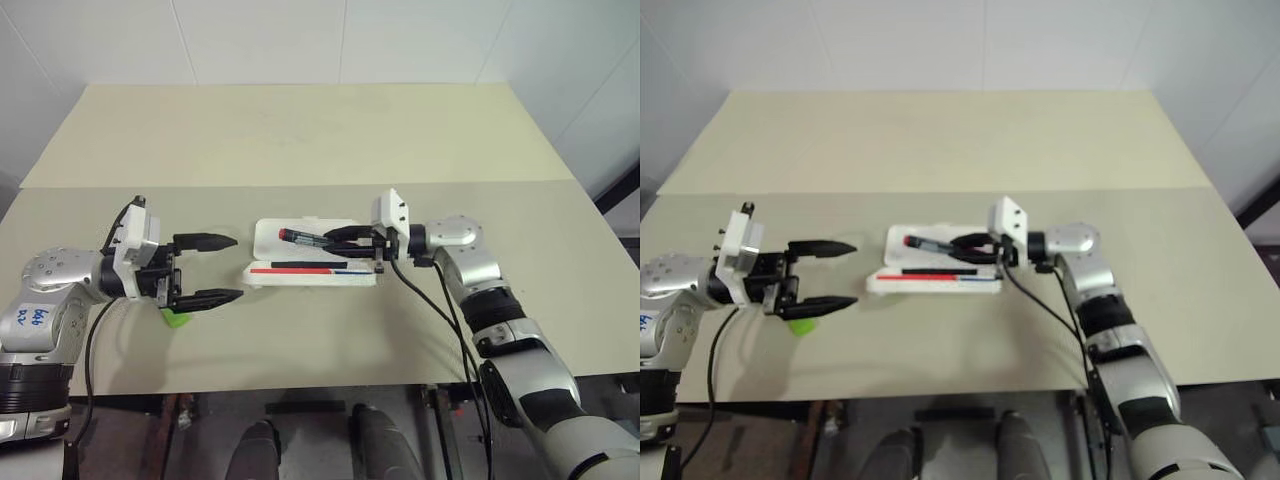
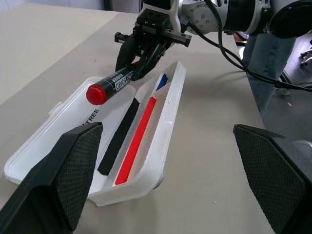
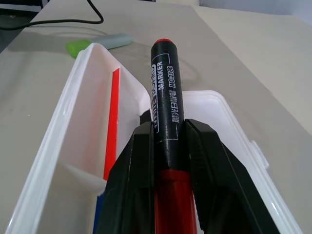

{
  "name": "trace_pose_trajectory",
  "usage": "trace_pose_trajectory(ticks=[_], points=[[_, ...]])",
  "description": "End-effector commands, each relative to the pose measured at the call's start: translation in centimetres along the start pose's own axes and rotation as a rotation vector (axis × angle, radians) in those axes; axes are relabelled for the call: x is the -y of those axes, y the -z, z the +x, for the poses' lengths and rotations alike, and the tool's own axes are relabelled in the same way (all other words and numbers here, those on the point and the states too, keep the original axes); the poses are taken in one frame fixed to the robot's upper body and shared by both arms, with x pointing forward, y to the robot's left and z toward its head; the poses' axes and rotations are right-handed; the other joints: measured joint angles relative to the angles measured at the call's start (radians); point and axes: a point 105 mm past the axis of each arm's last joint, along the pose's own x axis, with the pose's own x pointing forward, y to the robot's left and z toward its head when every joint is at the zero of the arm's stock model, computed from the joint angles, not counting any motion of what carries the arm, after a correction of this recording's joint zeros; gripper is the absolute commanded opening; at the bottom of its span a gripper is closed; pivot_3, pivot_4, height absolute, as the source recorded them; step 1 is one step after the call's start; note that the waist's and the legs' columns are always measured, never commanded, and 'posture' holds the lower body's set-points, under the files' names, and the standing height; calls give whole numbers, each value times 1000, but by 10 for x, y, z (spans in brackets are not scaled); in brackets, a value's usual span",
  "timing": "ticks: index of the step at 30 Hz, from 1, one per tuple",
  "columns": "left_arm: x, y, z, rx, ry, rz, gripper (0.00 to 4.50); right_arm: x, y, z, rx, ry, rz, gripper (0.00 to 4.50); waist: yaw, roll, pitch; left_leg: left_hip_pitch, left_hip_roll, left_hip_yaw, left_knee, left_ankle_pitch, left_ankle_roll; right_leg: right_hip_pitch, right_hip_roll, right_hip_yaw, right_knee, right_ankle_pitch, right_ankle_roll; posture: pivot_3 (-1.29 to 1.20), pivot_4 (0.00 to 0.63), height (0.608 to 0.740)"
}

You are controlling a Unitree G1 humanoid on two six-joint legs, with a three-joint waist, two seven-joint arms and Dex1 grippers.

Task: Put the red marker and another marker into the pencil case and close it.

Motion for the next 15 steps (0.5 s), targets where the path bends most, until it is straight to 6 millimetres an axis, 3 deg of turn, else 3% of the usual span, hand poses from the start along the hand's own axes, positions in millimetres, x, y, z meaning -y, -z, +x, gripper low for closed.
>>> trace_pose_trajectory(ticks=[1,15], points=[[3,-9,1,12,-14,57,4500,-9,-9,10,42,-17,-31,596,-3,0,0,0,0,0,0,0,0,0,0,0,1,0,0,0,150,740],[3,-3,10,-2,-12,56,4500,-29,4,17,33,11,31,596,-13,0,0,1,0,0,1,0,0,0,0,0,2,0,0,0,150,740]])
